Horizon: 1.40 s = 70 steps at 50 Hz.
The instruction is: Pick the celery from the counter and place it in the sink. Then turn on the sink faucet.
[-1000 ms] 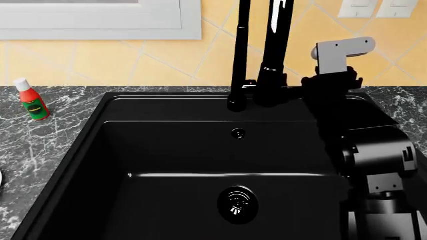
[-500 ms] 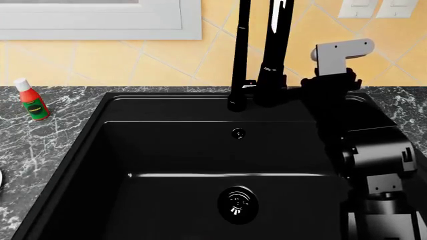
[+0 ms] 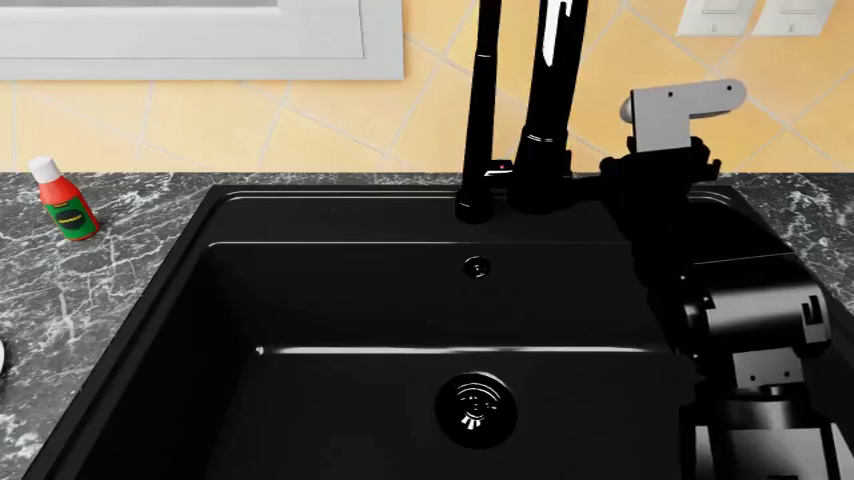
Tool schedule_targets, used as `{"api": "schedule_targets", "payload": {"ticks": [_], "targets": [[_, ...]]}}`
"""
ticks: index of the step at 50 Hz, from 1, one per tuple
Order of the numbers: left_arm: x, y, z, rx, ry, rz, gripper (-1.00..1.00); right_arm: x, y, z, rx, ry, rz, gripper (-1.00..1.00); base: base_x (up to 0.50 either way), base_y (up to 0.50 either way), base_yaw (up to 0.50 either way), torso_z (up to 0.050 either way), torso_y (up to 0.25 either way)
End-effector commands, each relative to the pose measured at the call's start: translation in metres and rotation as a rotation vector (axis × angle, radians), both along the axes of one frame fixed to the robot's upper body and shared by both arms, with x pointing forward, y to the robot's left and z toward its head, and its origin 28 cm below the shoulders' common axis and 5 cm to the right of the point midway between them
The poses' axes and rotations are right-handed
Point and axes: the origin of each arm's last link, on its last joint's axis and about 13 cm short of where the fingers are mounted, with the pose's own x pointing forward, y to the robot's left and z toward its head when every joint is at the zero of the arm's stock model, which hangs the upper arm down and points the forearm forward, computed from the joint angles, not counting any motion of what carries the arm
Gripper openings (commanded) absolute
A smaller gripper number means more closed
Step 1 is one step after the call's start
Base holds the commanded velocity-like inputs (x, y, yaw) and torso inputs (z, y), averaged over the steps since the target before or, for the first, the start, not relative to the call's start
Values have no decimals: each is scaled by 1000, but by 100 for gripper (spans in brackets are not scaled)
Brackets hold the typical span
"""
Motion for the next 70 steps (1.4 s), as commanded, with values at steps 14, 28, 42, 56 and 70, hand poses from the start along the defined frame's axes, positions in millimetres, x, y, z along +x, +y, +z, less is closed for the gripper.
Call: {"api": "schedule_targets", "payload": {"ticks": [14,28,42,56,70], "targets": [[15,-81,63,-45,-256,-281,-100,3,2,3,5,-7,7,100,0,0,0,0,0],[19,-120,78,-103,-313,-458,-100,1,1,8,3,-14,3,100,0,0,0,0,0],[45,-160,84,-129,-302,-597,-100,2,2,8,5,-15,8,100,0,0,0,0,0],[75,-202,82,-150,-238,-717,-100,4,2,8,6,-15,9,100,0,0,0,0,0],[94,-232,63,-150,-133,-780,-100,7,4,9,6,-14,13,100,0,0,0,0,0]]}}
